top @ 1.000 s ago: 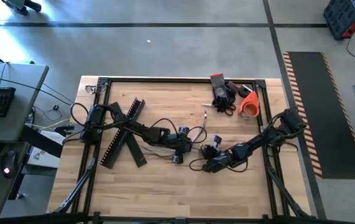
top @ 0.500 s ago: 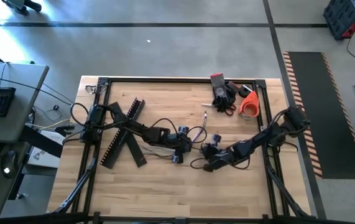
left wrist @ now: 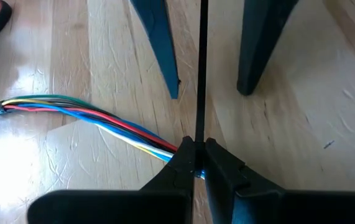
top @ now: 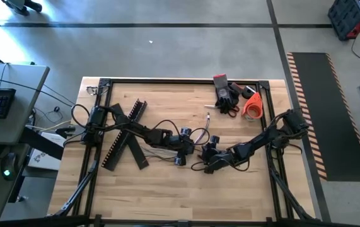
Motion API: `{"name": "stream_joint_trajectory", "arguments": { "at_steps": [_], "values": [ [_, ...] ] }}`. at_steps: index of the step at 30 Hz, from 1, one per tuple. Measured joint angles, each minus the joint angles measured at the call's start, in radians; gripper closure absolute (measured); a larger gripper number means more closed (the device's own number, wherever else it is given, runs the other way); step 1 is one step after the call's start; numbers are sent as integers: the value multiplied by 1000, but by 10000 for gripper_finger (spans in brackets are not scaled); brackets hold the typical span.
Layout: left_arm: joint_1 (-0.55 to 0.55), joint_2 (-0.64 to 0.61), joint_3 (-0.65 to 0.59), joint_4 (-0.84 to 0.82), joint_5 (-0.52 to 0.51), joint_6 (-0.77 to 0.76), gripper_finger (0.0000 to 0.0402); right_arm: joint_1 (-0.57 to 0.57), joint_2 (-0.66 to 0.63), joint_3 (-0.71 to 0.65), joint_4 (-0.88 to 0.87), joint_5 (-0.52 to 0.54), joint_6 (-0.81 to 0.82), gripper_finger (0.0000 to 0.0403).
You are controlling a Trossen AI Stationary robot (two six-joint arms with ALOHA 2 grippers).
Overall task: Ziptie cables
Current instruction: Wrap the cable wires with the black zip tie
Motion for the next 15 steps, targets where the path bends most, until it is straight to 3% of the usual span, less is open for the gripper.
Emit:
{"name": "stream_joint_trajectory", "arguments": {
  "at_steps": [7,15],
  "values": [
    [0,0,0,0,2,-9,401,-6,21,1,28,58,50,258],
    [-1,0,0,1,7,-9,401,-69,19,2,28,-81,68,291]
  ]
}}
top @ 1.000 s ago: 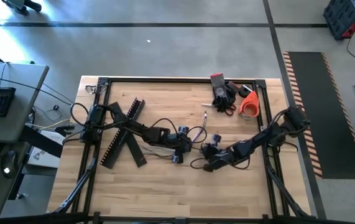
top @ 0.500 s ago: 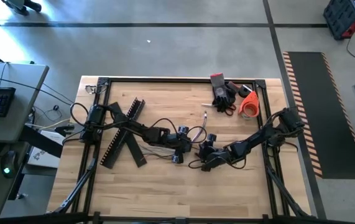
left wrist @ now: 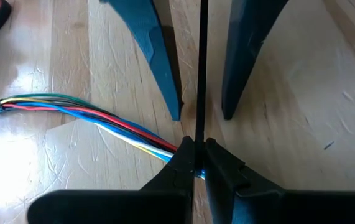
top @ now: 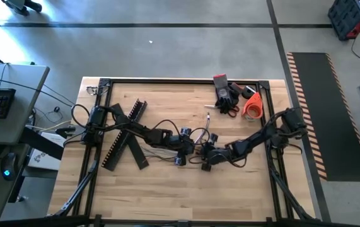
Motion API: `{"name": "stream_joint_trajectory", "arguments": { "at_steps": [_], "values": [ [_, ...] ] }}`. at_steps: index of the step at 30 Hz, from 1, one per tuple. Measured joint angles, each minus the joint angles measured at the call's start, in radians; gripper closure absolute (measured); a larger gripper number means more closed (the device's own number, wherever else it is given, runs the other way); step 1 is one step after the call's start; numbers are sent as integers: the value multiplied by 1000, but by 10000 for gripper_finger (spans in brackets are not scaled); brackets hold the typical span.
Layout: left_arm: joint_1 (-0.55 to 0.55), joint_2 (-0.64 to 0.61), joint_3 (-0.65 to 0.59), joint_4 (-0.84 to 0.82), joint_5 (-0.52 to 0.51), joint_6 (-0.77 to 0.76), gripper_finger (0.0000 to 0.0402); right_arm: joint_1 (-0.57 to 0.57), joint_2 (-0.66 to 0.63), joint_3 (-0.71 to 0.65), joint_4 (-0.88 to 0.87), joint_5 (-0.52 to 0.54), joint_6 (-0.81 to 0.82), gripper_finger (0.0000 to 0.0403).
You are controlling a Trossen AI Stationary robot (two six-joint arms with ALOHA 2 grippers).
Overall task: Ziptie cables
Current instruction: Wrap the cable wires with the black zip tie
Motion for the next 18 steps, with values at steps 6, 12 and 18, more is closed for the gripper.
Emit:
{"name": "stream_joint_trajectory", "arguments": {
  "at_steps": [6,12,18],
  "values": [
    [0,0,0,1,1,0,401,-41,-1,0,1,-97,8,323],
    [-1,0,0,0,3,0,401,-40,0,1,0,-109,0,394],
    [-1,0,0,2,5,0,401,-9,-15,0,-9,-66,-3,401]
  ]
}}
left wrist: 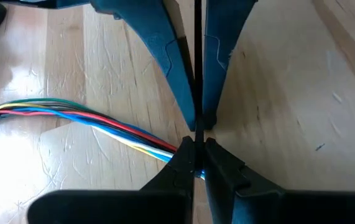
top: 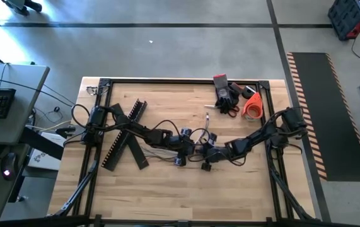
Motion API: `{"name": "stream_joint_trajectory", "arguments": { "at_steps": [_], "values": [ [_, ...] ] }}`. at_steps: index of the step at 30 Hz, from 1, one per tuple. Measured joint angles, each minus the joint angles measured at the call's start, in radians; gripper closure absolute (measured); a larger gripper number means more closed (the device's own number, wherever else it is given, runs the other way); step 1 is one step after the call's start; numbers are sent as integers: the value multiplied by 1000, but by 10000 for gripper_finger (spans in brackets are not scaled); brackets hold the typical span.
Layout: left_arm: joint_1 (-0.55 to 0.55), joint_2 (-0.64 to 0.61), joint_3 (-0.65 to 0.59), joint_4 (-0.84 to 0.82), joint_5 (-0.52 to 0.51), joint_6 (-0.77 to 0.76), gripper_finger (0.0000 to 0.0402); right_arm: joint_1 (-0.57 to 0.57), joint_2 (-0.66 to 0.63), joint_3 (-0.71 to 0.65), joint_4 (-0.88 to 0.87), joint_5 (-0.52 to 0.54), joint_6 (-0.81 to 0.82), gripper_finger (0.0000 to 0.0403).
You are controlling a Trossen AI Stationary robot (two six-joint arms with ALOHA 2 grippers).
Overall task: Ziptie cables
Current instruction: Wrap the cable wires with the black zip tie
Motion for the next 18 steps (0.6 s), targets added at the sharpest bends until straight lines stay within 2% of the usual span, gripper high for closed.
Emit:
{"name": "stream_joint_trajectory", "arguments": {
  "at_steps": [10,18],
  "values": [
    [1,0,1,-15,-8,0,401,47,-63,-2,-171,55,54,402],
    [0,0,0,-12,-14,0,401,47,-94,-5,-178,62,48,403]
  ]
}}
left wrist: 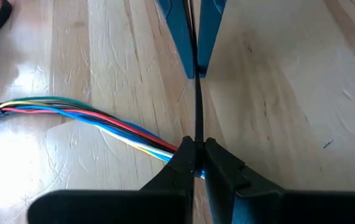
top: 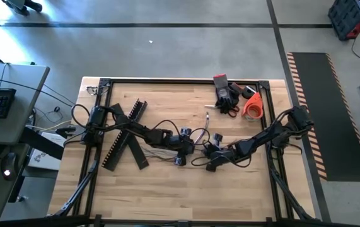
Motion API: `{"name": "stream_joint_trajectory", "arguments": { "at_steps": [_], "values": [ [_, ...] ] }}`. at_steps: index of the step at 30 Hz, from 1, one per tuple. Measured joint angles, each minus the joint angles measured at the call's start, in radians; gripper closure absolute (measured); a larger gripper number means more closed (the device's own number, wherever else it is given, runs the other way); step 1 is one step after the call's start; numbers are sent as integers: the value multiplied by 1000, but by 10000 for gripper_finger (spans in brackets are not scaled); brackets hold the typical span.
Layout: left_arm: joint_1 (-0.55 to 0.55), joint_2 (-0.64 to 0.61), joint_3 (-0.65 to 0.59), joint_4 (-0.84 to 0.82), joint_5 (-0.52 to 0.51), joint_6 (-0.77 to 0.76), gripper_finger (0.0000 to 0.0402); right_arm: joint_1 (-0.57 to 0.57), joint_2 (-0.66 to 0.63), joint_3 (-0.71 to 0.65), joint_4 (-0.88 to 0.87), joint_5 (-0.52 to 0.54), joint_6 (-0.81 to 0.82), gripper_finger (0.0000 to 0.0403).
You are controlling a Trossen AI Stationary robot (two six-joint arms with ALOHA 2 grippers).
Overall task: Ziptie cables
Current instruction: Wrap the cable wires with the black zip tie
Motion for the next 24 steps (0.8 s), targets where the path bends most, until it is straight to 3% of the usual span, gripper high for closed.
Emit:
{"name": "stream_joint_trajectory", "arguments": {
  "at_steps": [5,14,24],
  "values": [
    [0,0,0,1,0,0,401,-13,-1,0,10,3,1,379],
    [0,0,0,1,0,-1,401,-53,6,1,99,2,-151,285],
    [-1,0,0,4,3,-2,401,-53,91,2,205,11,-180,284]
  ]
}}
